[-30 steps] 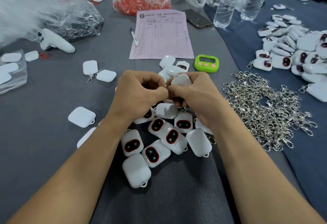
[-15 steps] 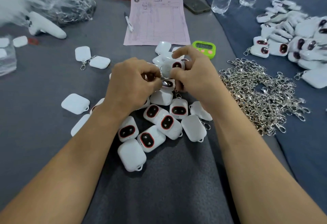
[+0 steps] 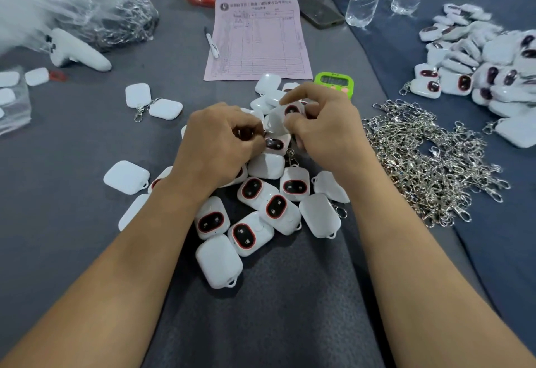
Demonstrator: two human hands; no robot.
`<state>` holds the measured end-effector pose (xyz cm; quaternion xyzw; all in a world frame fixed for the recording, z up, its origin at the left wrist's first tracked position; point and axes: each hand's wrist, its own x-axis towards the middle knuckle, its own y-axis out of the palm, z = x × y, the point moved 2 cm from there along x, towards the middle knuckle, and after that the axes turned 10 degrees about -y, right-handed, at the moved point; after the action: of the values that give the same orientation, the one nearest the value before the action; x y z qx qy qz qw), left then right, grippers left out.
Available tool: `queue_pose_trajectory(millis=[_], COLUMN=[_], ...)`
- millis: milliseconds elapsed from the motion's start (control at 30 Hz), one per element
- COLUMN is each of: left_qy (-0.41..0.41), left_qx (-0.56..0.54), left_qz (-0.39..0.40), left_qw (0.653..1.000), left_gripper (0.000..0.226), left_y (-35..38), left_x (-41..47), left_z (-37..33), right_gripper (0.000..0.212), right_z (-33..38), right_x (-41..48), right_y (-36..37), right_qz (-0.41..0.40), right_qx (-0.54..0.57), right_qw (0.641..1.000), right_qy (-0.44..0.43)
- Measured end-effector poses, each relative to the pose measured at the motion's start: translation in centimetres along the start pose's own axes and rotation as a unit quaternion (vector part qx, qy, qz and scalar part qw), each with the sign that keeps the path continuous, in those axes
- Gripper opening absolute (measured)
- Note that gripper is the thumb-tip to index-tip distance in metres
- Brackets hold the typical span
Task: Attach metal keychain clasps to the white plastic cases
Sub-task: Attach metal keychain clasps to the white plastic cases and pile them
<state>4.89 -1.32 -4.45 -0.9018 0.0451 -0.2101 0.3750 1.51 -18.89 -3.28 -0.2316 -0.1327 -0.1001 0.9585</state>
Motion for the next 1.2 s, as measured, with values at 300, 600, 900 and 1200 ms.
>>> queue_pose_trajectory(millis=[300,600,900,1200], left_qy=[0.003,0.012,0.016,0.034], left_qx=[0.012,0.031,0.070,0.115], left_qz=[0.037,0.034,0.019,-0.056], left_qw=[0.999,0.999,0.997,0.991], left_gripper=[0.010,0.008,0.003,0.004], left_y=[0.1,0.3,0.2,0.3], left_x=[0.0,-0.1,-0.5,-0.7], left_z=[0.1,-0.1,-1.1,-1.7], right_gripper=[0.025,0.025,0.016,0.016], right_z=[0.0,0.8,1.8,0.8], right_x=[-0.1,-0.2,-0.4,-0.3], right_y=[0.1,-0.4,-0.5,-0.2], right_qz=[0.035,0.049,0.054,0.000], right_qx=[-0.006,-0.059,-0.109,0.057], right_qw=[0.999,0.997,0.992,0.993], right_qy=[0.007,-0.005,-0.041,0.102])
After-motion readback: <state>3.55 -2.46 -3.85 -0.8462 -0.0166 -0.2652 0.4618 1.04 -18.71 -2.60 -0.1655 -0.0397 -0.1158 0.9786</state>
